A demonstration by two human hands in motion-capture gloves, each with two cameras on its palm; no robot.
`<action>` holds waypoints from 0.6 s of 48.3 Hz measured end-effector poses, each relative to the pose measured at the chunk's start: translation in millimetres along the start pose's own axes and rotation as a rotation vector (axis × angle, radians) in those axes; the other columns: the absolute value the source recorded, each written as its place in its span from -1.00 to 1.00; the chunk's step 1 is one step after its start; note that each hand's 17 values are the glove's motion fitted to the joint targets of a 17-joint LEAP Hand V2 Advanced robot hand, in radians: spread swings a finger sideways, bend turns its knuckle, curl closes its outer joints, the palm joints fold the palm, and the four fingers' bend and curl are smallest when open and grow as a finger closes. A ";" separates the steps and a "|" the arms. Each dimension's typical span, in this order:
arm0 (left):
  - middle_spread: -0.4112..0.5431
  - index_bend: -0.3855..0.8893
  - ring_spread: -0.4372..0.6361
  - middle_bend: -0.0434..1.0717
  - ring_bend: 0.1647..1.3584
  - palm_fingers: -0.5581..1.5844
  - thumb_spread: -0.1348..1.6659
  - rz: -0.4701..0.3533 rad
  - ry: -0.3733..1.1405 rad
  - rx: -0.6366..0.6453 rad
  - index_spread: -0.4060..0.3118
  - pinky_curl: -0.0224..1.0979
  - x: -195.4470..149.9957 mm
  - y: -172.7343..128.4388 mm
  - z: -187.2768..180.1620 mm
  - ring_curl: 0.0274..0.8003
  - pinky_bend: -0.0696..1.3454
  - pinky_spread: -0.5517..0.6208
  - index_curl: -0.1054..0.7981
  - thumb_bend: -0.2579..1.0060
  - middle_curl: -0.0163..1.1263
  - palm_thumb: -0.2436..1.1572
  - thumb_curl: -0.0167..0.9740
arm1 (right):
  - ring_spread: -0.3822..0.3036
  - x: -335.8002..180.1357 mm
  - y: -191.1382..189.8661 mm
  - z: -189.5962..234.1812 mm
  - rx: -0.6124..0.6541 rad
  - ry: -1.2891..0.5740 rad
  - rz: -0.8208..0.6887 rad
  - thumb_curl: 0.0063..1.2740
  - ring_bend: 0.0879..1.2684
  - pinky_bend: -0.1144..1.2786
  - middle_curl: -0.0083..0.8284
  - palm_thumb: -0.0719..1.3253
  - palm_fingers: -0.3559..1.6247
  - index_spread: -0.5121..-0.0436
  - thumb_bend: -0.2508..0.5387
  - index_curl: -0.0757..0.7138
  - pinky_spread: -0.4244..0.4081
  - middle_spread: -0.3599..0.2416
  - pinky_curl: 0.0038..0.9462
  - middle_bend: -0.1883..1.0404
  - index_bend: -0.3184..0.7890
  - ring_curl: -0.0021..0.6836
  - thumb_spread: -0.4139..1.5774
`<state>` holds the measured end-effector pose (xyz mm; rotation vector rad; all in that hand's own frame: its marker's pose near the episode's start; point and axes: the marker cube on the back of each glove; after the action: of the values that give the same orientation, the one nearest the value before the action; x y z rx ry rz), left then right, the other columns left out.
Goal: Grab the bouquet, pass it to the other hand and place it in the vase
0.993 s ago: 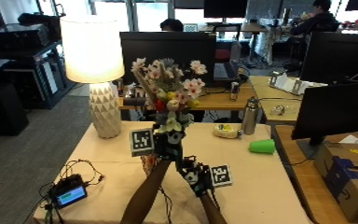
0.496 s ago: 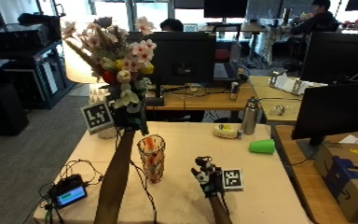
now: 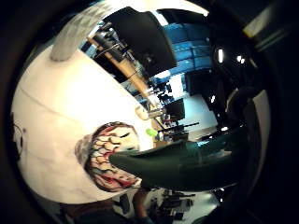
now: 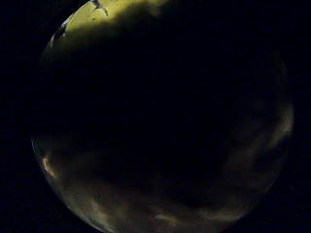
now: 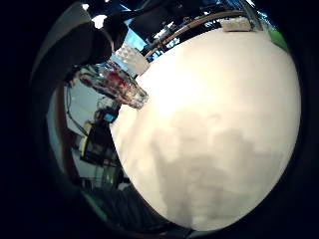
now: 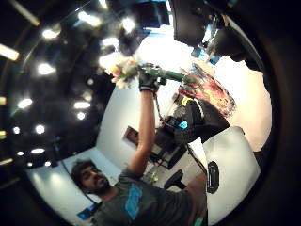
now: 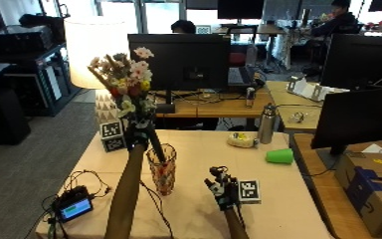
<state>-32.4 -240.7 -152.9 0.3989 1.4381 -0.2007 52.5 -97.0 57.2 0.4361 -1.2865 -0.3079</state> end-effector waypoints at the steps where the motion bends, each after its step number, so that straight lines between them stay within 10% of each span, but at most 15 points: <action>1: -0.83 -0.06 -0.84 -0.02 -0.11 0.65 -0.05 -0.009 -0.005 -0.010 -0.73 -0.22 -6.5 -0.8 0.2 0.10 -0.20 -0.68 0.33 -0.71 -0.03 0.22 0.24 | -0.36 1.8 -0.4 -1.1 0.002 0.023 -0.008 -0.15 -0.40 -0.34 0.13 0.35 0.31 -0.11 -0.43 -0.03 0.43 -0.37 -0.24 -0.21 -0.21 0.19 0.39; 6: -0.81 -0.07 -0.83 -0.14 -0.17 0.59 0.05 -0.026 -0.032 -0.070 -0.72 -0.24 -33.0 -3.7 0.7 0.09 -0.28 -0.64 0.36 -0.69 -0.05 0.11 0.11 | -0.34 0.6 -4.8 -2.0 -0.003 0.051 -0.140 -0.16 -0.42 -0.37 0.13 0.35 0.31 -0.11 -0.42 -0.04 0.47 -0.37 -0.24 -0.23 -0.20 0.19 0.39; 10: -0.77 -0.13 -0.80 -0.32 -0.26 0.48 0.10 -0.044 -0.049 -0.139 -0.66 -0.24 -56.0 -1.6 -0.7 0.05 -0.31 -0.58 0.34 -0.68 -0.09 0.03 0.01 | -0.34 1.8 4.3 -2.6 0.000 0.090 0.065 -0.17 -0.45 -0.39 0.13 0.35 0.30 -0.11 -0.42 -0.03 0.51 -0.36 -0.24 -0.24 -0.20 0.19 0.40; 18: -0.49 -0.29 -0.48 -0.68 -0.38 -0.05 0.13 -0.056 -0.111 -0.273 -0.33 -0.19 -92.6 5.4 -10.8 0.05 -0.31 -0.07 0.22 -0.67 -0.17 -0.05 -0.12 | -0.33 -8.6 2.5 6.1 -0.012 0.025 -0.007 -0.19 -0.48 -0.42 0.12 0.35 0.30 -0.11 -0.42 -0.04 0.56 -0.36 -0.25 -0.26 -0.20 0.19 0.41; 20: -0.24 -0.57 -0.25 -0.76 -0.29 -0.32 0.11 -0.064 -0.149 -0.313 -0.08 -0.18 -87.4 16.9 -14.8 0.05 -0.22 0.16 0.03 -0.69 -0.24 -0.10 -0.15 | -0.33 -14.0 1.4 8.9 -0.018 -0.005 -0.053 -0.19 -0.48 -0.44 0.12 0.35 0.31 -0.11 -0.42 -0.04 0.57 -0.36 -0.24 -0.26 -0.20 0.19 0.41; 29: 0.46 -0.47 0.38 -0.71 -0.16 -0.72 0.01 -0.097 -0.422 -0.421 0.46 -0.23 -86.0 22.6 -49.8 -0.07 -0.02 0.68 -0.35 -0.68 -0.39 -0.20 -0.22 | -0.33 -2.3 3.8 6.9 -0.020 0.139 0.038 -0.20 -0.50 -0.48 0.12 0.35 0.30 -0.11 -0.42 -0.04 0.60 -0.36 -0.24 -0.28 -0.20 0.20 0.41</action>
<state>-81.1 -209.8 -68.8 -0.0598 1.0459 -0.0511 45.2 -93.7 58.5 0.4081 -1.1534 -0.2536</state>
